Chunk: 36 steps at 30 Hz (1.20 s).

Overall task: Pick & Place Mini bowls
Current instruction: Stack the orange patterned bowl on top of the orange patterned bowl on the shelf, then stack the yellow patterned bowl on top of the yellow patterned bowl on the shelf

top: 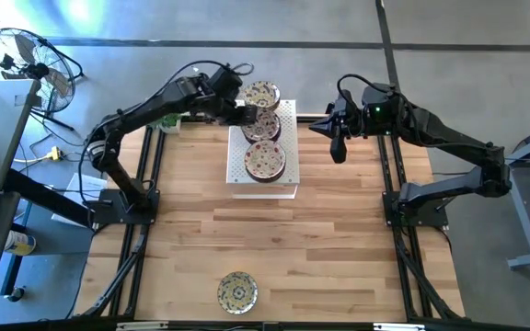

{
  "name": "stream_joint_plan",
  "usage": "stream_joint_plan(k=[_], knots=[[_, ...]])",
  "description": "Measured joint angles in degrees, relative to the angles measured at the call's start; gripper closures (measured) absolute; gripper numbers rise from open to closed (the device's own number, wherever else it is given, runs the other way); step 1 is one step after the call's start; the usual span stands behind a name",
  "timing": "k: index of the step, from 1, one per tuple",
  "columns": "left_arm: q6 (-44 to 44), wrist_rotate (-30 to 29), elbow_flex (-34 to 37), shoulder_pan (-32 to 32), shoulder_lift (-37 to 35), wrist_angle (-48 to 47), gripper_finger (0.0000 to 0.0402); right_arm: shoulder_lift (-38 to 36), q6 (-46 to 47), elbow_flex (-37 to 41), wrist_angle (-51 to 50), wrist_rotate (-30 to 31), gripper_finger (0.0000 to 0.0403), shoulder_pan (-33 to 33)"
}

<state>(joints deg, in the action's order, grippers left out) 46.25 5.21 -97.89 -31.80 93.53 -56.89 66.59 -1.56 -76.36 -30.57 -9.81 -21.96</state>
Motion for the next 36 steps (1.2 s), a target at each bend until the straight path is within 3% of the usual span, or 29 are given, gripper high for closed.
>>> stream_joint_plan(k=[18, 23, 31, 36], knots=[[-8.3, -4.1, 0.0, -0.6, -2.7, -1.9, 0.0249, 0.0, 0.0, 0.0, 0.0, 0.0, 0.0401, 0.0], [-17.9, -3.3, 0.0, -0.5, -6.1, -1.7, 0.0287, 0.0, 0.0, 0.0, 0.0, 0.0, 0.0401, 0.0], [-27.8, -1.2, 1.2, 5.0, -12.1, -0.7, 0.0387, 0.0, 0.0, 0.0, 0.0, 0.0, 0.0401, 0.0], [-26.8, -1.9, 7.7, 11.4, -17.8, 2.5, 0.0393, 0.0, 0.0, 0.0, 0.0, 0.0, 0.0402, 0.0]])
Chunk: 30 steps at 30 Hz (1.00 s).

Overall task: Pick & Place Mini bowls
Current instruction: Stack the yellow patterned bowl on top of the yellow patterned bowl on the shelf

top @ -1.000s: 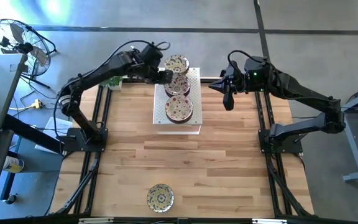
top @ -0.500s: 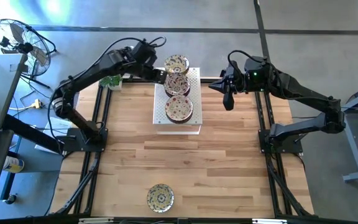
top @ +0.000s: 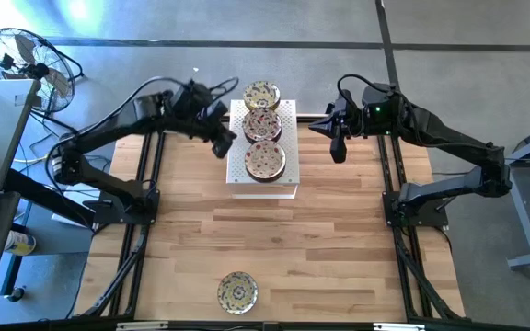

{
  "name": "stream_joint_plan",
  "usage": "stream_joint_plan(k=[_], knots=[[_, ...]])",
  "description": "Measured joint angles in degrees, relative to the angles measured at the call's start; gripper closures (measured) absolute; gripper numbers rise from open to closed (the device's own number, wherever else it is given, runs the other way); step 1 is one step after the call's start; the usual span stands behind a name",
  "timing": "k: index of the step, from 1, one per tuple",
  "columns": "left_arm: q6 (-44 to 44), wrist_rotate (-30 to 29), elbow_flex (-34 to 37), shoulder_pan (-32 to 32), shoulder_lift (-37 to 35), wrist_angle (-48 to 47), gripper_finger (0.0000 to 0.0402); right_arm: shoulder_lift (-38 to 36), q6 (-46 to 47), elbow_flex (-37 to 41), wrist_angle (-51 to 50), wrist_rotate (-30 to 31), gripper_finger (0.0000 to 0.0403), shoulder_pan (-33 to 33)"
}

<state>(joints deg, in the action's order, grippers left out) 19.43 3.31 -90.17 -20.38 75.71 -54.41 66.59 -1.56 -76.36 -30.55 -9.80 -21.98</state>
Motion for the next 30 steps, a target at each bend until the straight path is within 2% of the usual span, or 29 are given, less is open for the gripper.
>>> stream_joint_plan(k=[7, 13, 19, 24, 30], knots=[[7.0, -1.3, 10.0, 11.1, -6.0, 3.2, 0.0399, 0.0, 0.0, 0.0, 0.0, 0.0, 0.0402, 0.0], [6.3, -1.1, 13.9, 23.4, -6.3, 0.3, 0.0400, 0.0, 0.4, 0.0, 0.0, 0.0, 0.0401, 0.0], [6.6, -0.8, 16.6, 33.5, -2.2, 0.1, 0.0400, 0.0, 2.0, 0.0, 0.0, 0.5, 0.0402, 0.0], [10.4, 2.3, 16.5, 40.7, 2.1, 3.0, 0.0396, 0.0, 2.2, 0.0, 0.0, 0.4, 0.0402, 0.0], [16.4, 2.5, 16.5, 48.0, 7.9, 7.0, 0.0342, 0.1, 1.5, 0.0, -0.1, 0.6, 0.0401, -0.1]])
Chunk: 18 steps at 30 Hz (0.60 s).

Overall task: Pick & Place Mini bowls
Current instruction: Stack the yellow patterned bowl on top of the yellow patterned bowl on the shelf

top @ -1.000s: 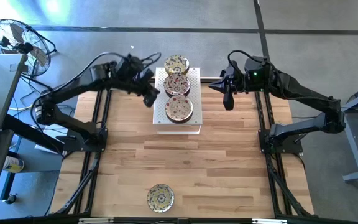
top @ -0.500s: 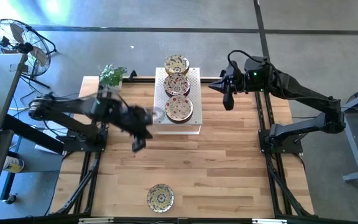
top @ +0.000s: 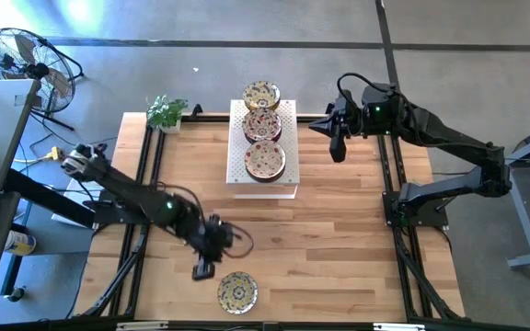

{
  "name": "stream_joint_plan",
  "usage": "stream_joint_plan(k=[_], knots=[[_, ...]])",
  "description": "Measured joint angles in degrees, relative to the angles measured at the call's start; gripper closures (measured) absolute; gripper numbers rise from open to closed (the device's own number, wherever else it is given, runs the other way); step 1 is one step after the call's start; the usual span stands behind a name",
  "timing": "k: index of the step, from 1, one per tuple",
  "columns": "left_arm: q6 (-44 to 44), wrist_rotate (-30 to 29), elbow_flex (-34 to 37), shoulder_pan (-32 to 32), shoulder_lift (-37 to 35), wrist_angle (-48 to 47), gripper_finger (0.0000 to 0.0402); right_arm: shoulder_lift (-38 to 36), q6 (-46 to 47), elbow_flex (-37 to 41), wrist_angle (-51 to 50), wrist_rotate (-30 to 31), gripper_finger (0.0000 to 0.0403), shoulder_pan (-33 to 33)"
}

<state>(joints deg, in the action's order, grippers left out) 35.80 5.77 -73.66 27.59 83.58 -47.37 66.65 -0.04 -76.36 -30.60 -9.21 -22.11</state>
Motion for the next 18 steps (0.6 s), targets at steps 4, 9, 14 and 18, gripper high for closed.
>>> stream_joint_plan(k=[4, 9, 14, 18], knots=[[8.7, 0.4, 0.1, 1.6, 4.2, 2.6, 0.0290, 0.0, -1.3, 0.0, -0.4, -0.9, 0.0402, 0.0], [17.0, -0.6, 0.1, 2.2, 8.1, 11.4, 0.0257, 0.0, -1.4, 0.0, -0.9, -2.7, 0.0402, 0.0], [25.8, -4.8, 0.1, 2.9, 10.0, 12.4, 0.0269, 0.0, -3.2, 0.0, -1.3, -6.6, 0.0402, 0.0], [30.9, -4.9, 1.2, 4.6, 10.1, 10.5, 0.0279, 0.0, -5.1, 0.0, -1.8, -8.4, 0.0402, 0.0]])
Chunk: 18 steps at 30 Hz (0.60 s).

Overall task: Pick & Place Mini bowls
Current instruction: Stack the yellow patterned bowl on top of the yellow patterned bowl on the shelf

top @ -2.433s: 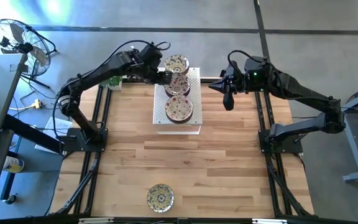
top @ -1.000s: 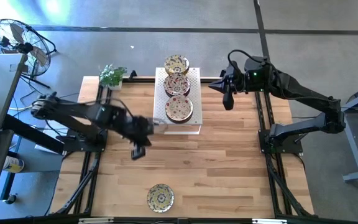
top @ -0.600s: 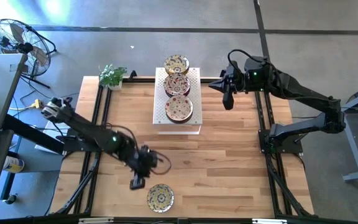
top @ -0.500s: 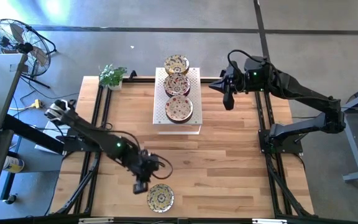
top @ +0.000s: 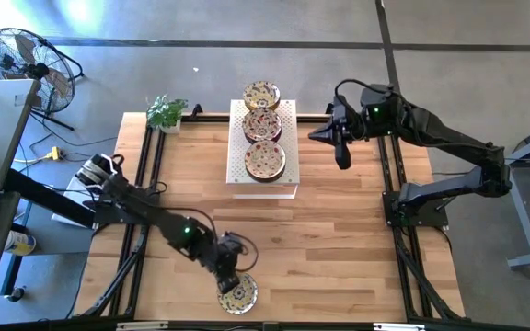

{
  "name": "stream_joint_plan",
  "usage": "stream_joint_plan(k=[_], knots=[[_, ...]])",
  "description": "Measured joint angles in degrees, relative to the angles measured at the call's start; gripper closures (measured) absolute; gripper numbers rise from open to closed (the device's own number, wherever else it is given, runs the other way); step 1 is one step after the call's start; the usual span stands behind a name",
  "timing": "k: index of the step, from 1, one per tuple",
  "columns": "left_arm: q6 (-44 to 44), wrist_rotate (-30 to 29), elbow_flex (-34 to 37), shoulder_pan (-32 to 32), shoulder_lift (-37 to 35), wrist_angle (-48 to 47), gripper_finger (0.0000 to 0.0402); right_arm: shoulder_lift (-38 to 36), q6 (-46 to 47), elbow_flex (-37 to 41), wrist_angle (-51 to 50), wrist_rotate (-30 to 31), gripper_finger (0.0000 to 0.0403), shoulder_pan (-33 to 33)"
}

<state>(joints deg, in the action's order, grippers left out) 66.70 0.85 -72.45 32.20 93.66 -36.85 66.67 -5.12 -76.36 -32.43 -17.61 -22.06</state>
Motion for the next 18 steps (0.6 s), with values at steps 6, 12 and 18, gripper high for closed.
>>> stream_joint_plan(k=[6, 12, 18], knots=[[2.7, 1.8, 2.8, 3.1, 3.4, 4.6, 0.0279, 0.0, -2.9, 0.0, -3.3, -0.2, 0.0402, 0.0], [6.9, 1.8, 2.9, 4.4, 7.0, 5.1, 0.0279, 0.0, -4.9, 0.0, -5.7, -0.2, 0.0403, 0.0], [10.3, 1.4, 2.8, 4.6, 7.9, 5.3, 0.0279, 0.0, -5.4, 0.0, -5.9, -0.2, 0.0403, 0.0]])
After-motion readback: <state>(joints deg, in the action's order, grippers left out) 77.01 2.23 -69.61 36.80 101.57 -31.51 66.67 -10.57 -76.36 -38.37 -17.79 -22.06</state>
